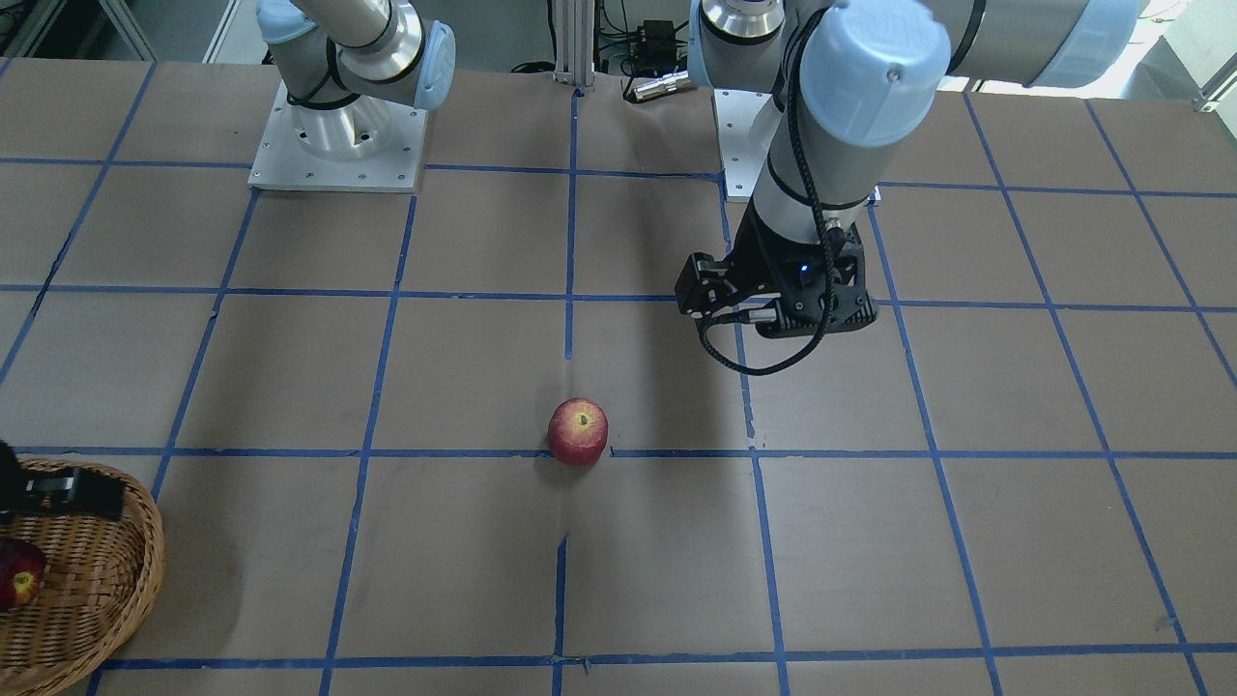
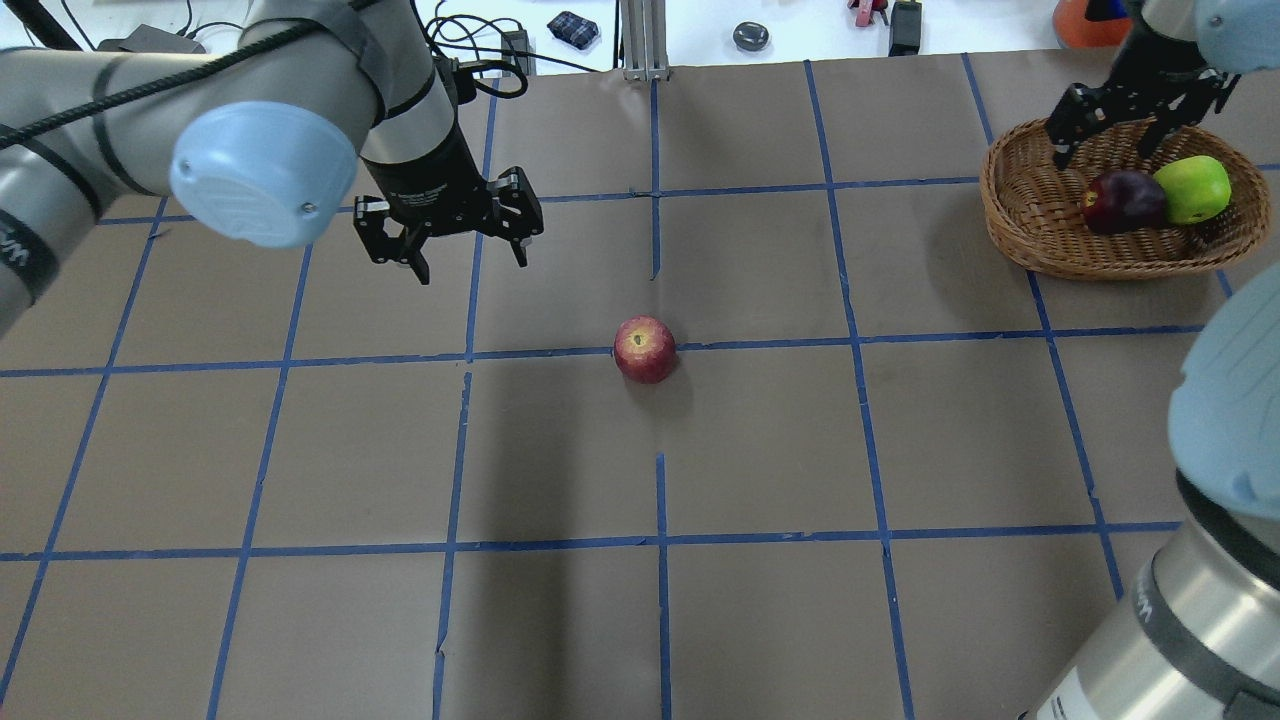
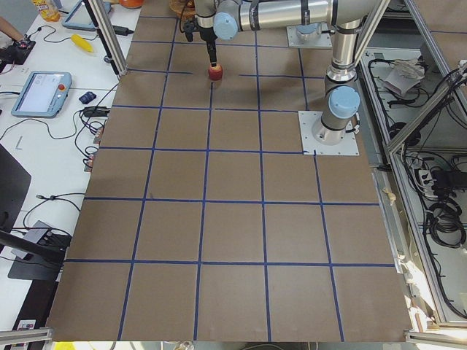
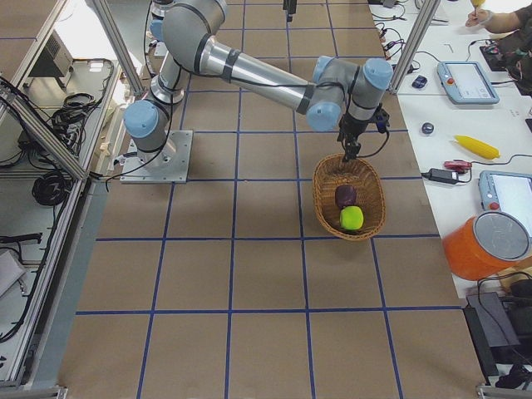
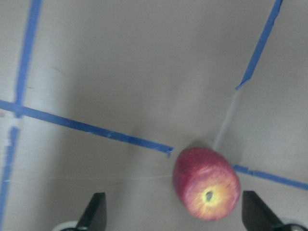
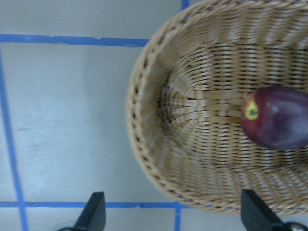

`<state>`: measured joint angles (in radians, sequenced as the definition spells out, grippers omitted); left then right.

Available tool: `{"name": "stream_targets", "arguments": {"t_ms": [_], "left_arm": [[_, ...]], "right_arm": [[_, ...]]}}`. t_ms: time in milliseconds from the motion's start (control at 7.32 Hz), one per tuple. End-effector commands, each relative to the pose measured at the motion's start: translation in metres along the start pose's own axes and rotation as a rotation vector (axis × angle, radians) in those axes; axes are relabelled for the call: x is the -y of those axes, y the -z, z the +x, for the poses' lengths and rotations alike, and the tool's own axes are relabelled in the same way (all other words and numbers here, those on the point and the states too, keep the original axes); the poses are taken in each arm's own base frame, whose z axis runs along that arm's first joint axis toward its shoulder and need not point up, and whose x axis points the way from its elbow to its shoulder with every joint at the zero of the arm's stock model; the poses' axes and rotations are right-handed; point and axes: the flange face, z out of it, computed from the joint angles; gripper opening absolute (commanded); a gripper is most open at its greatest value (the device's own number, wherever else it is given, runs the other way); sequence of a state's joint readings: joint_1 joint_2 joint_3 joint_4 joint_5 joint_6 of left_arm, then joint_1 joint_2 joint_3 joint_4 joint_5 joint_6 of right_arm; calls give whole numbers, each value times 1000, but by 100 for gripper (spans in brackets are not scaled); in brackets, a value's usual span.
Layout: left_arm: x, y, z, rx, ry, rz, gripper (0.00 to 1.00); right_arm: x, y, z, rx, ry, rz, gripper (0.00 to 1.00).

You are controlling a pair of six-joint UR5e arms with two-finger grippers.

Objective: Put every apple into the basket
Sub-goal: 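Release the purple apple into the basket while the left gripper withdraws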

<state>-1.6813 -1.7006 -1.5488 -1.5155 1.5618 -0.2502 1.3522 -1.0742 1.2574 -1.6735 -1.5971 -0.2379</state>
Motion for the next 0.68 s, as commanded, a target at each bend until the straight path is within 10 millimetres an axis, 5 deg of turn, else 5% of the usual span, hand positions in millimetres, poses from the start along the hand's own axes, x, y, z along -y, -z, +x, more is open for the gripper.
{"name": "stream_targets", "arguments": {"t_ms": [0, 273, 546], "left_arm": [[-1, 29, -22, 6, 30, 30, 100], [8, 44, -44, -16, 59, 54, 100], [8, 51, -53, -18, 47, 69, 100]], "right_arm": [[-29, 10, -154, 61, -43, -65, 100], [-65, -12, -286, 39, -177, -104, 100], [-92, -55, -361, 8, -148, -139, 100]]}}
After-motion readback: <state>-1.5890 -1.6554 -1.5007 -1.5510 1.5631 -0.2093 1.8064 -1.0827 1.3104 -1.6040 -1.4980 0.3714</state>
